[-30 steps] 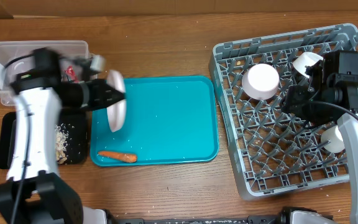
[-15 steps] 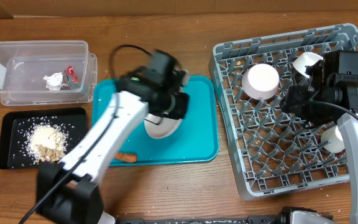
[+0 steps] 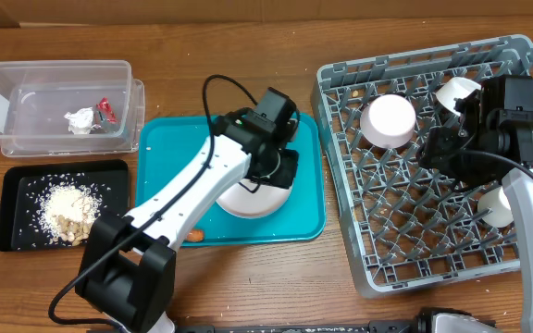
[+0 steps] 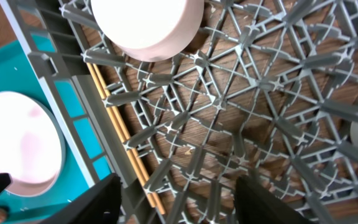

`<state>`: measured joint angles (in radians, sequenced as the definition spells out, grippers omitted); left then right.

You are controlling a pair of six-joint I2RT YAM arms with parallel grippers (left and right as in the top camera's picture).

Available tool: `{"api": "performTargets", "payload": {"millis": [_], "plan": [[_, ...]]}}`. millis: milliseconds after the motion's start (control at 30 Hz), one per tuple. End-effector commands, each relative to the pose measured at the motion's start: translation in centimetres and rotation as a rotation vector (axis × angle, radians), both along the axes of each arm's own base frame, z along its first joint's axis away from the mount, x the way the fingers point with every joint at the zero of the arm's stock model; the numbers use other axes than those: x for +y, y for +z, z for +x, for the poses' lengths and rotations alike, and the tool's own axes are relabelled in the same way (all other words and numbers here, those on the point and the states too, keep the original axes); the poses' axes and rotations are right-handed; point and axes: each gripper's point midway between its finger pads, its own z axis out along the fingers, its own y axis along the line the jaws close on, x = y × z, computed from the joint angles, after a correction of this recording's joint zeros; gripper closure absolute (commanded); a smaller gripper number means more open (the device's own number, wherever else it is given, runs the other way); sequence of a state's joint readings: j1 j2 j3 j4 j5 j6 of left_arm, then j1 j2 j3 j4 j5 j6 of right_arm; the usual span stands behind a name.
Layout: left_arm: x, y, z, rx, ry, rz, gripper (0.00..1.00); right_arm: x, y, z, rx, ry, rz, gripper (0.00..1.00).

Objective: Sort waste into correct bins and load items into the dishwasher
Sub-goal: 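Carry the empty plate back and set it on the teal tray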

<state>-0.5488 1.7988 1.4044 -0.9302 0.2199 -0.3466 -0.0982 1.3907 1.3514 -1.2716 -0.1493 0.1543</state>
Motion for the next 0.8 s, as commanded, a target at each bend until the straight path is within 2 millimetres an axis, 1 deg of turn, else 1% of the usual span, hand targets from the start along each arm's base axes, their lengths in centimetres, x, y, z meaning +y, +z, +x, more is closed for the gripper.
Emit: {"api": "performTargets", "payload": {"millis": [0,67,167,233,267,333,433,467,533,600,667,767], "plan": [[2.5,3.0,1.6,-0.044,0.057,0.000,0.08,-0.1,-0.1,0.0,0.002,0.004,0.000,0.36],[4.4,3.7,1.4,-0.019,0.072,0.031,0.04,-0.1,-0.1,0.1,-0.003,0.004,0.000,0.34],[9.0,4.9,1.3,0.002,0.164,0.142,0.04,-0.1,0.1,0.7,-0.028,0.005,0.000,0.28],[12.3,5.9,1.4,-0.010,0.247,0.211,0.03,0.7,0.6,1.3,-0.062,0.031,0.038,0.27],[13.8,6.4,1.4,-0.017,0.282,0.232,0.02,1.9,1.1,1.7,-0.092,0.075,0.095,0.27],[16.1,7.3,1.2,-0.020,0.353,0.241,0.01,4.0,2.1,2.3,-0.139,0.131,0.208,0.27],[19.0,8.4,0.9,-0.007,0.510,0.218,0.00,7.6,3.8,3.1,-0.212,0.236,0.329,0.27],[19.7,8.5,0.9,0.003,0.560,0.204,0.00,8.7,4.1,3.2,-0.230,0.273,0.342,0.27],[20.5,8.6,0.9,0.028,0.613,0.158,0.00,11.2,4.4,3.3,-0.250,0.345,0.344,0.26],[20.7,8.6,0.8,0.051,0.634,0.114,0.00,13.7,4.0,3.2,-0.253,0.417,0.321,0.26],[21.0,8.5,0.8,0.063,0.650,0.096,0.00,15.7,2.7,3.3,-0.229,0.449,0.259,0.25],[21.2,8.3,0.7,0.067,0.655,0.099,0.00,17.6,0.1,3.3,-0.172,0.452,0.164,0.25]]}}
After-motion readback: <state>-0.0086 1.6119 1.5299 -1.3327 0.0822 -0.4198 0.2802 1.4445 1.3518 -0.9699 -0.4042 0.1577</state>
